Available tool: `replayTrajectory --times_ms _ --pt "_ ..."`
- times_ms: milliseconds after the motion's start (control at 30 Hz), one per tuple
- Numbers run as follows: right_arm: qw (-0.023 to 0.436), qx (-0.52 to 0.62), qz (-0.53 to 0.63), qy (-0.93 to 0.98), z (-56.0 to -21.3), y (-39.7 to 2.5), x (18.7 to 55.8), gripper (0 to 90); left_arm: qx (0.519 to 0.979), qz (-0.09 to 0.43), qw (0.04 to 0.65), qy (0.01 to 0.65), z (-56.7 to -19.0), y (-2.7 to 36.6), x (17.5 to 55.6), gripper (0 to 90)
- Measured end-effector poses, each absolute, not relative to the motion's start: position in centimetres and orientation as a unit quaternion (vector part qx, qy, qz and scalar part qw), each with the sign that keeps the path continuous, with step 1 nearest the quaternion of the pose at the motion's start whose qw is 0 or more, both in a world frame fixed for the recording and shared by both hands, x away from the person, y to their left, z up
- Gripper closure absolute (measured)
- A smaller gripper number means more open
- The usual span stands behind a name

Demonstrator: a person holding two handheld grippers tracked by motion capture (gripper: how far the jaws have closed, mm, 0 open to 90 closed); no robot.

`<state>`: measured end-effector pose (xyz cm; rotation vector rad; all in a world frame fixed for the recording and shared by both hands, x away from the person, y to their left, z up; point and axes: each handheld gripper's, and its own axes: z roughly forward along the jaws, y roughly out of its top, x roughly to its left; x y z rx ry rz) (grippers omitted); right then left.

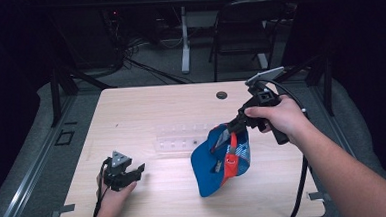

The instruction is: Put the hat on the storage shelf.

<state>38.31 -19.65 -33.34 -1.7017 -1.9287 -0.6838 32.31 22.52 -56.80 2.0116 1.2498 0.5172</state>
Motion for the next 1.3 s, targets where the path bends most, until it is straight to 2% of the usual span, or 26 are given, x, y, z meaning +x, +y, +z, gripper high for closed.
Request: replayTrajectory --times_ms 367,767,1300 --pt "0.279 -0.606 -0.284 -0.688 -33.6 -19.3 38.6 78.0 0.786 0.188 0.373 0.456 -56.3 21.3 31.5 45.5" --pt "0.267 -0.603 -0.309 -0.685 -30.9 -19.3 38.9 78.0 0.793 0.184 0.414 0.407 -55.0 19.0 30.1 44.6" --pt "0.254 -0.591 -0.343 -0.685 -28.4 -17.9 40.1 78.0 0.791 0.184 0.475 0.340 -51.3 14.4 27.5 45.0"
